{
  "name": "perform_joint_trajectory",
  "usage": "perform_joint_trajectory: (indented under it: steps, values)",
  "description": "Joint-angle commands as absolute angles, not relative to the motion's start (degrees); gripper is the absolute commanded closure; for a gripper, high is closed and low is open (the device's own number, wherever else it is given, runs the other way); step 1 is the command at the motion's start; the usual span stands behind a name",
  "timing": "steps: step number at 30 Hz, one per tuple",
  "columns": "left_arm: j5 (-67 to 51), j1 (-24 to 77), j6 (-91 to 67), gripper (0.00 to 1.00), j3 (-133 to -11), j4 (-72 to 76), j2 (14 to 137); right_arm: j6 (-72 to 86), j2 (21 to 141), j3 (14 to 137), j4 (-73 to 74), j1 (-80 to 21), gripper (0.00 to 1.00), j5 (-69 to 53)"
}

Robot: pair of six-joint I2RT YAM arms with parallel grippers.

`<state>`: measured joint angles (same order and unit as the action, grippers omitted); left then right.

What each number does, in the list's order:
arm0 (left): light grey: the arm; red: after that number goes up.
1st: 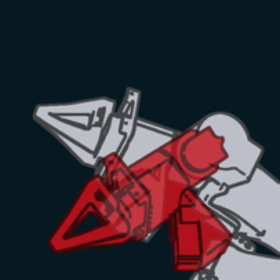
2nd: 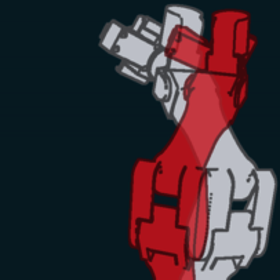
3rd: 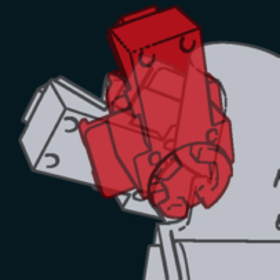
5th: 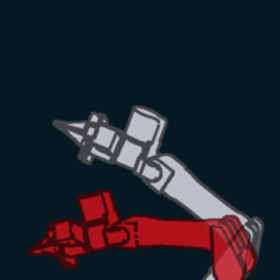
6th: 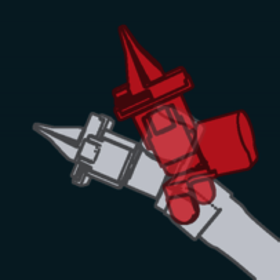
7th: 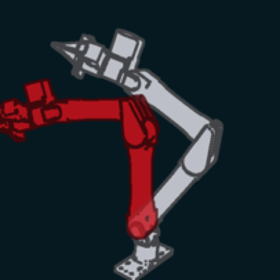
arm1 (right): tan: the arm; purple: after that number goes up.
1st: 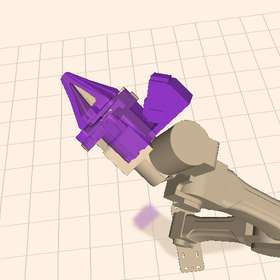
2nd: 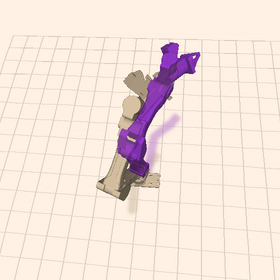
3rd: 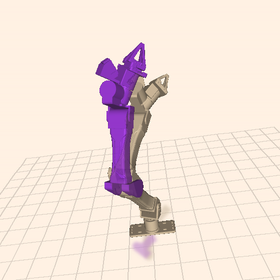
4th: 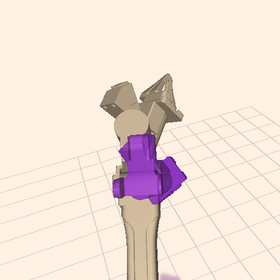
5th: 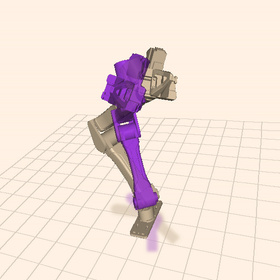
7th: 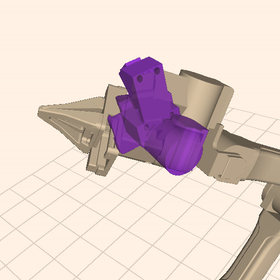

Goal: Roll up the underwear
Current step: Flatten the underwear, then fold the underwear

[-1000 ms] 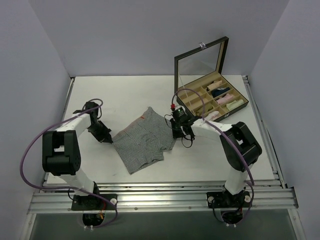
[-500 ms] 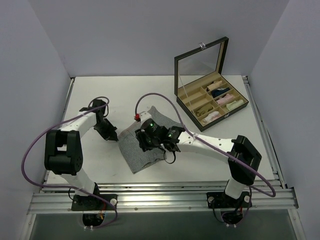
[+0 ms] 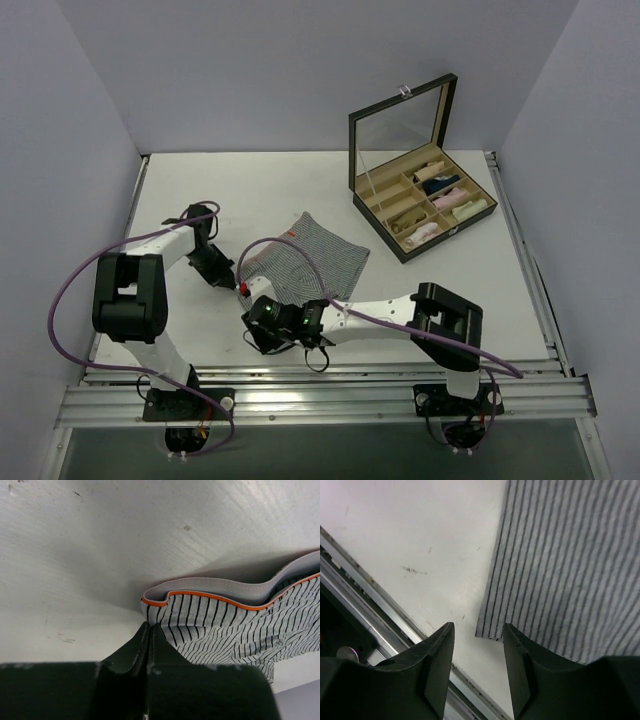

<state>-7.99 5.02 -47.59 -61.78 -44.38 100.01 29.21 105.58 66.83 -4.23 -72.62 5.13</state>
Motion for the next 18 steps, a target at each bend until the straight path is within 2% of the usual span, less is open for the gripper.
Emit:
perform_joint_trajectory:
  steps: [1, 8, 18]
  values:
    - [-8.00, 4.13, -46.32, 0.98, -63.46, -44.82, 100.28, 30.41, 107.48, 69.69, -6.16, -76.10, 0.61, 7.91]
    - [-7.73, 3.78, -45.70, 0.98, -63.11, -45.44, 100.02, 31.11, 111.10, 71.90, -1.15, -78.57, 0.65, 15.89]
    - [-8.00, 3.78, -45.09, 0.98, -62.93, -45.26, 100.20, 29.71, 110.30, 72.42, 2.11, -78.57, 0.65, 18.02]
